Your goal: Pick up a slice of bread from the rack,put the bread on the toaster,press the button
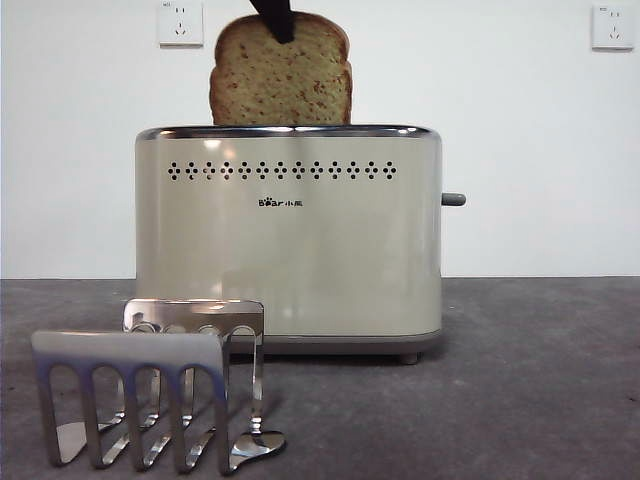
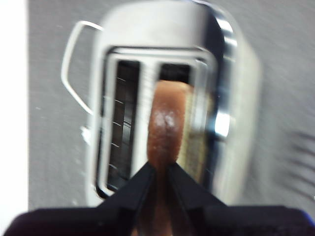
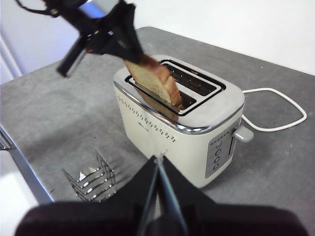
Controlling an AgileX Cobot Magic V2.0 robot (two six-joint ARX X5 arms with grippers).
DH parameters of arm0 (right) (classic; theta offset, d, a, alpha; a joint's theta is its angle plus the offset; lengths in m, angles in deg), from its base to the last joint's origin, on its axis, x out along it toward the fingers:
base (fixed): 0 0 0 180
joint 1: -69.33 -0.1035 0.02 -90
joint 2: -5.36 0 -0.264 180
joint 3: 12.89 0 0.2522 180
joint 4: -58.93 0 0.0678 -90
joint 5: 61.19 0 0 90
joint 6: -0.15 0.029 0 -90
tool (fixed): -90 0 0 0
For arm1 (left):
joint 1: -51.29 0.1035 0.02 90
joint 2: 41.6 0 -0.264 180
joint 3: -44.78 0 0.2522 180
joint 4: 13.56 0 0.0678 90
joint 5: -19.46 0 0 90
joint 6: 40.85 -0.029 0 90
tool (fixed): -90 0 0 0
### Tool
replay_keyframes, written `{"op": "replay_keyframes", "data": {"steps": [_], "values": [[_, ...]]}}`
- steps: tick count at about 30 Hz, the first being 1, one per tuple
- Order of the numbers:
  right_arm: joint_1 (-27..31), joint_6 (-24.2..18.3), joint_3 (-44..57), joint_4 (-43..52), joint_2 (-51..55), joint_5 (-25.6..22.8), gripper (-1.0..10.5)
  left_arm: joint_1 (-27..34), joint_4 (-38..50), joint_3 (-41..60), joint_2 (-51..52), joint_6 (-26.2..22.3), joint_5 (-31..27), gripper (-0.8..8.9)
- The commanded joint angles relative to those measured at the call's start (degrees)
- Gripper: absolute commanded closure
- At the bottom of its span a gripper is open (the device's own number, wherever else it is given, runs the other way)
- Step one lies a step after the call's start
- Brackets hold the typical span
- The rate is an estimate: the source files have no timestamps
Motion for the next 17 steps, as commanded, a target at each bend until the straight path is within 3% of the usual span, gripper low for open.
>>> {"op": "replay_keyframes", "data": {"steps": [1, 15, 17], "values": [[-0.11, 0.39, -0.07, -0.96, 0.04, 0.0, 9.5, 1.11, 1.05, 0.92, -2.99, -0.37, 0.59, 8.22], [-0.11, 0.39, -0.07, -2.16, 0.04, 0.0, 9.5, 3.19, 0.33, 0.92, -5.35, -0.15, 0.7, 8.12], [-0.11, 0.39, -0.07, -2.16, 0.04, -0.02, 9.5, 3.19, -0.24, 0.92, -5.33, -0.13, 0.59, 7.62]]}}
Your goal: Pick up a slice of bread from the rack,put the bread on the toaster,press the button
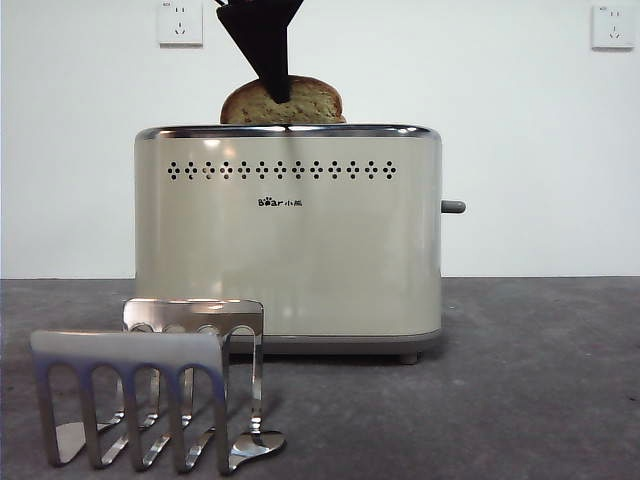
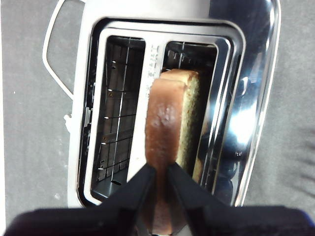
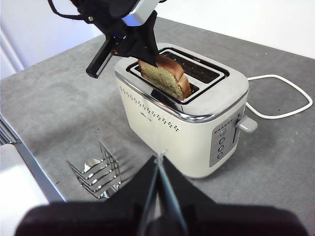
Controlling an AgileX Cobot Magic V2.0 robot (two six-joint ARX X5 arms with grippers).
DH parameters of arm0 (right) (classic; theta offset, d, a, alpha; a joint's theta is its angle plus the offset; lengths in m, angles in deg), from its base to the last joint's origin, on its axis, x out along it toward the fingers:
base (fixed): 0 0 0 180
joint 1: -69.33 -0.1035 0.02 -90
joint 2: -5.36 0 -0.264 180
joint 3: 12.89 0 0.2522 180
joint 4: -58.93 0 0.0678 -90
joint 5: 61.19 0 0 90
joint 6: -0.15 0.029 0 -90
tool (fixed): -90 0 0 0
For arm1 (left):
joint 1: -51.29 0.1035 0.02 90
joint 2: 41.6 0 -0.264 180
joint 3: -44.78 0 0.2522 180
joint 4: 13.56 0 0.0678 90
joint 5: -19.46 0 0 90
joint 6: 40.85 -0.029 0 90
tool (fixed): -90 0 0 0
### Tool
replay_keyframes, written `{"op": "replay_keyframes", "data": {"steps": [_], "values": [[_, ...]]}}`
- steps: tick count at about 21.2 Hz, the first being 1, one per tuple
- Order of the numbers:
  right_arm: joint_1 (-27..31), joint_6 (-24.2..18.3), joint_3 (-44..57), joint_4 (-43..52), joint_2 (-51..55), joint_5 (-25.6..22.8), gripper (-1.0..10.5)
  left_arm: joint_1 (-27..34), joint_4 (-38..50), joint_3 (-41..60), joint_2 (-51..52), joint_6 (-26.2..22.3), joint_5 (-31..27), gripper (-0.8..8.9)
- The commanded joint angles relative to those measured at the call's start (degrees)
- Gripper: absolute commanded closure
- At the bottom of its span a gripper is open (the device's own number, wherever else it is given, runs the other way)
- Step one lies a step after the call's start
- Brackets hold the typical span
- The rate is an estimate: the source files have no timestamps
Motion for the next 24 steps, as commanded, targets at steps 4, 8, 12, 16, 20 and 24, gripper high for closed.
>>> {"op": "replay_keyframes", "data": {"steps": [4, 8, 12, 16, 20, 24], "values": [[-0.11, 0.39, -0.07, 0.17, 0.02, 0.04, 9.5, 0.11, -0.98, 0.42, -0.31, 1.11, -0.24, 4.73], [-0.11, 0.59, -0.07, -0.35, -0.04, 0.72, 9.5, -0.22, -0.7, 0.42, 1.42, 1.53, -0.24, 4.0], [-0.11, 0.79, -0.07, -2.58, -1.07, 1.11, 9.5, -0.42, -1.11, 0.42, 4.98, 2.89, -0.26, 4.05], [-0.11, 6.67, -0.07, -2.97, -2.97, 1.49, 9.5, -1.11, -4.02, 0.42, 9.97, 7.93, -0.17, 4.07], [-0.11, 9.46, -0.07, -2.93, -5.25, 4.17, 9.5, -2.23, -10.05, 0.42, 15.1, 17.11, 1.49, 4.14], [-0.11, 12.26, -0.07, -0.83, -8.07, 5.44, 9.5, -2.32, -13.31, 0.42, 19.96, 27.82, 9.11, 6.02]]}}
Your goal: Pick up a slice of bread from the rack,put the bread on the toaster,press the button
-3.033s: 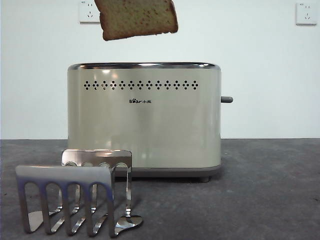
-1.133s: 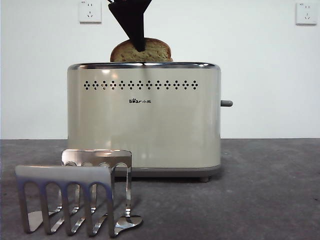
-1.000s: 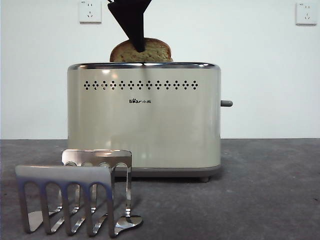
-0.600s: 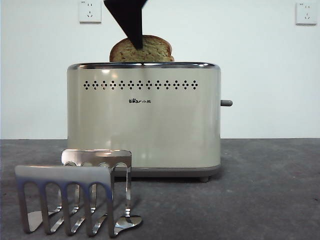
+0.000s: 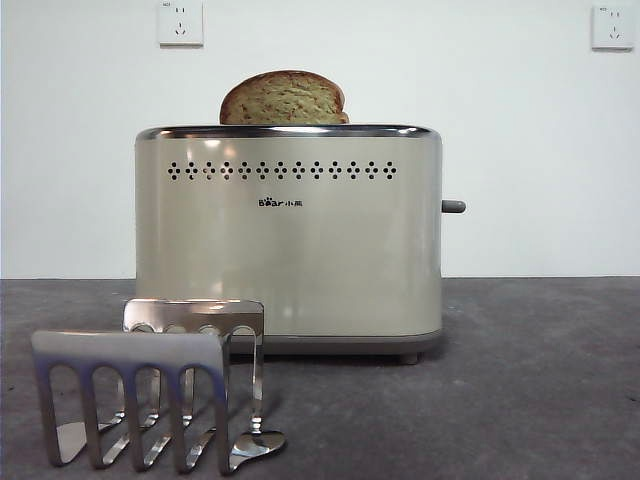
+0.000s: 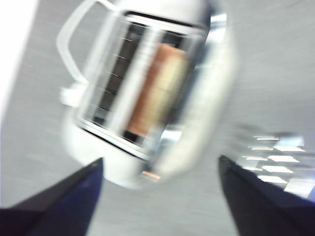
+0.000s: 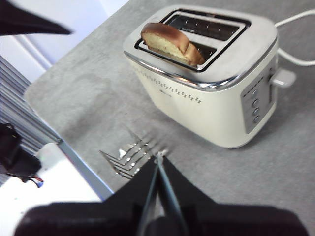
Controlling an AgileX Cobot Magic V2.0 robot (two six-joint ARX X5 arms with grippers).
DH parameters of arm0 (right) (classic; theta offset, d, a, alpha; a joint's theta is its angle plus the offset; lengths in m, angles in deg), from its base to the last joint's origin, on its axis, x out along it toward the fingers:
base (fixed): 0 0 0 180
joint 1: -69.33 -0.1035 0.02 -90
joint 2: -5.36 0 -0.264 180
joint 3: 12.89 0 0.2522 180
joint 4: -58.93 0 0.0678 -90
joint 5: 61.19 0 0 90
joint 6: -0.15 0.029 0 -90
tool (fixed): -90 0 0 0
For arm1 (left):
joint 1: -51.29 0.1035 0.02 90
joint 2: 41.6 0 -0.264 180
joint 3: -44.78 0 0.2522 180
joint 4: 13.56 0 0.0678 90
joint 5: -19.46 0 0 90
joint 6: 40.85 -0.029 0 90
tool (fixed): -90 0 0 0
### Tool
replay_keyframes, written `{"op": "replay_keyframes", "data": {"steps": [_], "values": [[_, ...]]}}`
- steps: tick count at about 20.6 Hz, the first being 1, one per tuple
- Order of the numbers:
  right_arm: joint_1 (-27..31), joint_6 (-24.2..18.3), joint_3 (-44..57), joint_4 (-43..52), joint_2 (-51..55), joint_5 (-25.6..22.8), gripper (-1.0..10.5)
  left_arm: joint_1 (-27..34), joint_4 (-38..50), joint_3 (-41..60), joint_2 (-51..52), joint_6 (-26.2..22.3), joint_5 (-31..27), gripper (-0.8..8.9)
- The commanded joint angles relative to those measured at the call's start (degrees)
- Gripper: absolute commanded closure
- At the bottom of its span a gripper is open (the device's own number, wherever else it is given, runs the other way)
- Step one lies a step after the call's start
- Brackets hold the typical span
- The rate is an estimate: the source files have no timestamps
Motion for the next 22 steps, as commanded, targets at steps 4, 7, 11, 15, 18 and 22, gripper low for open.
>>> {"op": "replay_keyframes", "data": {"steps": [4, 7, 11, 15, 18, 22], "values": [[-0.11, 12.85, -0.07, 10.34, -5.2, 0.61, 9.5, -0.13, 0.17, 0.39, 5.9, 18.71, 10.1, 8.17], [-0.11, 17.18, -0.07, 17.62, -8.63, 0.63, 9.5, -0.13, 0.15, 0.39, 8.26, 20.72, 11.3, 8.22], [-0.09, 22.16, -0.07, 25.31, -14.53, 1.16, 9.5, -0.13, 0.15, 0.39, 10.58, 23.85, 11.3, 8.22], [0.04, 26.34, -0.09, 31.52, -21.77, 3.08, 9.5, -0.13, 0.11, 0.52, 12.68, 27.95, 11.52, 8.22], [0.07, 28.13, -0.15, 34.82, -27.26, 4.72, 9.5, -0.13, 0.11, 0.52, 14.67, 29.11, 12.28, 8.22], [0.63, 28.37, -0.79, 37.42, -34.27, 6.19, 9.5, -0.37, 0.11, 0.52, 17.2, 29.48, 12.57, 8.22]]}}
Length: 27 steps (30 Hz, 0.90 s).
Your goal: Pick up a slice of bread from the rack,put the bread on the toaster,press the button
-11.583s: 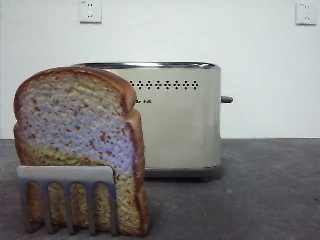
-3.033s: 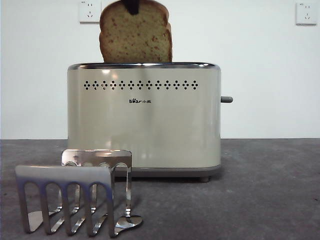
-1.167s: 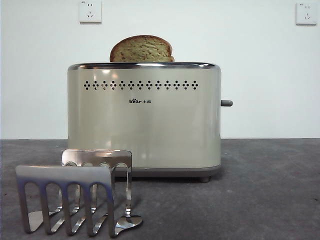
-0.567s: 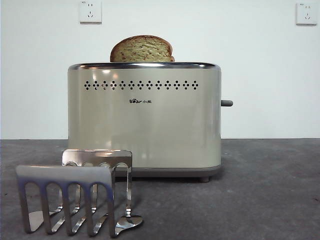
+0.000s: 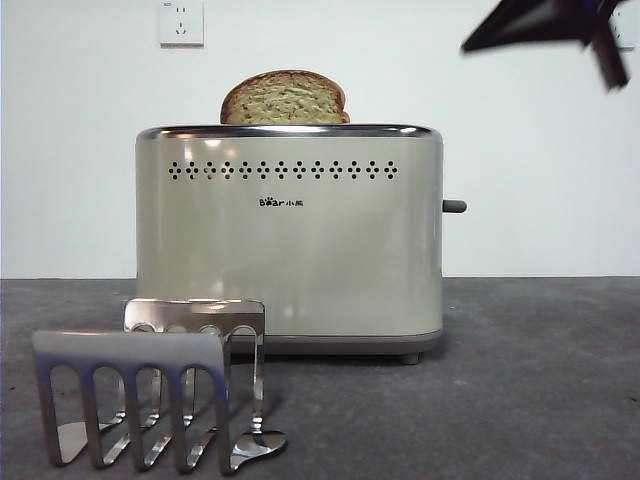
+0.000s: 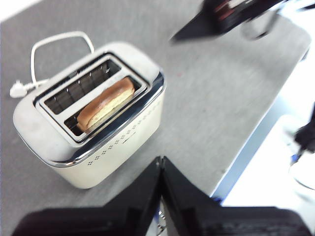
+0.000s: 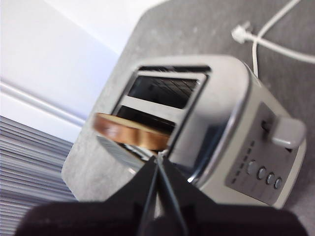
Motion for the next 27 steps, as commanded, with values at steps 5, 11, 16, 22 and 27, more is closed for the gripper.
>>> {"op": "replay_keyframes", "data": {"steps": [5, 11, 16, 22, 27], "values": [[2.47, 2.25, -2.05, 3.91, -10.38, 1.81, 9.5, -0.24, 0.15, 0.35, 4.42, 2.89, 0.24, 8.22], [4.44, 2.27, -4.5, 4.02, -15.76, 3.96, 9.5, -0.24, 0.13, 0.52, 6.91, 3.91, -0.26, 8.22], [4.52, 2.25, -5.79, 4.02, -19.41, 5.88, 9.5, -0.24, 0.15, 5.33, 9.73, 4.28, -2.14, 8.22], [4.5, 2.58, -6.23, 3.89, -22.62, 6.08, 9.5, -0.22, 0.15, 13.4, 13.4, 5.51, -5.01, 8.22], [4.5, 2.38, -6.23, 3.04, -24.13, 5.79, 9.5, -0.22, 0.15, 15.04, 14.21, 5.55, -9.07, 8.22]]}}
